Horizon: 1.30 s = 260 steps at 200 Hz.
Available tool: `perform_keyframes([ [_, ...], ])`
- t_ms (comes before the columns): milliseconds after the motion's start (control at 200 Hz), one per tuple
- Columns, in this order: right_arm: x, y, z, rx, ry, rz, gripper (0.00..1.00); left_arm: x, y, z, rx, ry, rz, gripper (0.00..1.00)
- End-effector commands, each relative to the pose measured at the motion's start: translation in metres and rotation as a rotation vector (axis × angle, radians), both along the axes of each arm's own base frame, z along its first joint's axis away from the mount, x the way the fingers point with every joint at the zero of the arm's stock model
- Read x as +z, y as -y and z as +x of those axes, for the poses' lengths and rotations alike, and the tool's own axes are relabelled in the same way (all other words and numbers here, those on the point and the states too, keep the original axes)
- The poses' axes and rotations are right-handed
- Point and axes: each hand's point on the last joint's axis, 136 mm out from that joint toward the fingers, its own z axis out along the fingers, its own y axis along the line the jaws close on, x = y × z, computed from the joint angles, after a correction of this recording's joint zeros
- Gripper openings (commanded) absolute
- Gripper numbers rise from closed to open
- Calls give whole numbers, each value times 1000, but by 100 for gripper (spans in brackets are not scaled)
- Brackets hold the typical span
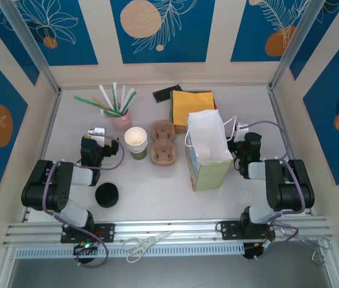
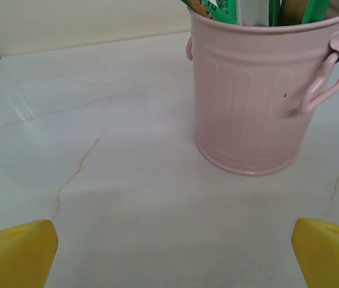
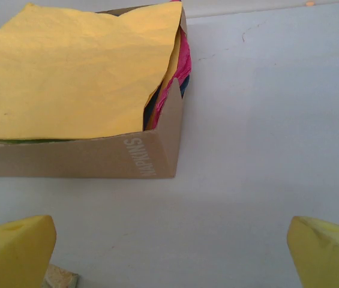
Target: Pack the takeout coffee
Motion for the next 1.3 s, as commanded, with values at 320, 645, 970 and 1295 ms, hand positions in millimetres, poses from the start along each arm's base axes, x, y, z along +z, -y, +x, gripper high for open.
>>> perform_keyframes([
  [320, 7, 0, 6, 10, 18, 4, 99, 5, -1, 5, -13, 12, 8, 100],
  [645, 7, 0, 6, 10, 18, 3, 99, 5, -1, 5, -14, 11, 8, 100],
  [970, 7, 0, 7, 9, 20, 2, 99, 4, -1, 6, -20, 3, -8, 100],
  [1295, 39, 5, 1, -79, 2, -44, 99, 55, -20, -3, 84, 12, -15, 100],
])
